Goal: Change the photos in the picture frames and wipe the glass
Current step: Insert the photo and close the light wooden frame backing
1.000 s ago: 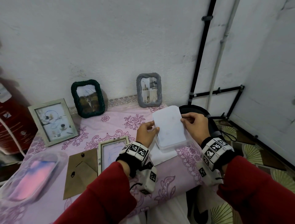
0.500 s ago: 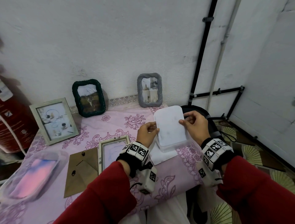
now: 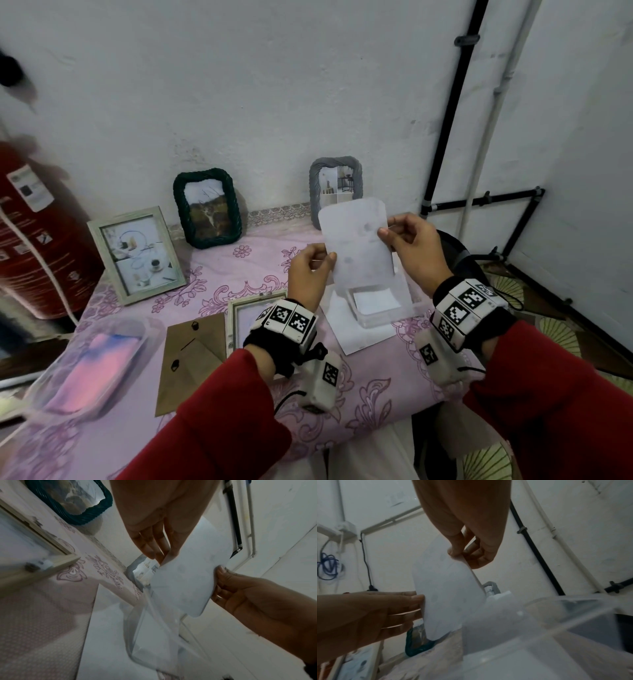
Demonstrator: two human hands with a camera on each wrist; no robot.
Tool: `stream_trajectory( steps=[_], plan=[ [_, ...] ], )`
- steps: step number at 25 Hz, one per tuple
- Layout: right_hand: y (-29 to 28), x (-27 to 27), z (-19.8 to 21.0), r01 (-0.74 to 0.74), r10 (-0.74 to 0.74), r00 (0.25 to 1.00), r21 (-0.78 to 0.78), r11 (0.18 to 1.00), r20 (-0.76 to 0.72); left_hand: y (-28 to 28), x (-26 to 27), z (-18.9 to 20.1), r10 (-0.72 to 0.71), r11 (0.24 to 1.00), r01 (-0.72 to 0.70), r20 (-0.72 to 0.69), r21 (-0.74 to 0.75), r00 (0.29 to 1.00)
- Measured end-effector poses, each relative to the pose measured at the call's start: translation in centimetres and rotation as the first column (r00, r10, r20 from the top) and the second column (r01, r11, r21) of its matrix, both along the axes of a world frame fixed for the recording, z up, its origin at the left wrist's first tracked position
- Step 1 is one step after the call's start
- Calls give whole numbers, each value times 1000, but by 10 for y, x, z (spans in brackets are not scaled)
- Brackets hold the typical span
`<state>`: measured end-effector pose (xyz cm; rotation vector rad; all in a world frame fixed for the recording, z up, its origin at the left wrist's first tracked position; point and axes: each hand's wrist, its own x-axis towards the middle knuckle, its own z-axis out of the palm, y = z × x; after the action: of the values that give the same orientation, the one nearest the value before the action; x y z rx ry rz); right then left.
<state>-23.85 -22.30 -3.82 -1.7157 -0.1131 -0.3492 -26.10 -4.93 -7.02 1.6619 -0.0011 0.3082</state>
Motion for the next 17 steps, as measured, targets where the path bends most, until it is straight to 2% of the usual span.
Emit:
stream_trajectory(
  steps=[3,6,12,17],
  plan=[
    [18,-1,8,-9,8,998,4,1000,58,16,-1,9,30,998,-28,23,-62,999],
    [35,-4,4,-31,35,998,-55,998,60,35,-5,12,43,995,-40,30,-92,999],
    [68,-16,-22,-191,183,980,-119,974,-78,81,-18,-8,125,992,-125,-15,-15,992],
    [95,-23,-42,-375,342,922,-197,906,-181,113,-35,-22,144,989,-145,-68,-2,987]
  ],
)
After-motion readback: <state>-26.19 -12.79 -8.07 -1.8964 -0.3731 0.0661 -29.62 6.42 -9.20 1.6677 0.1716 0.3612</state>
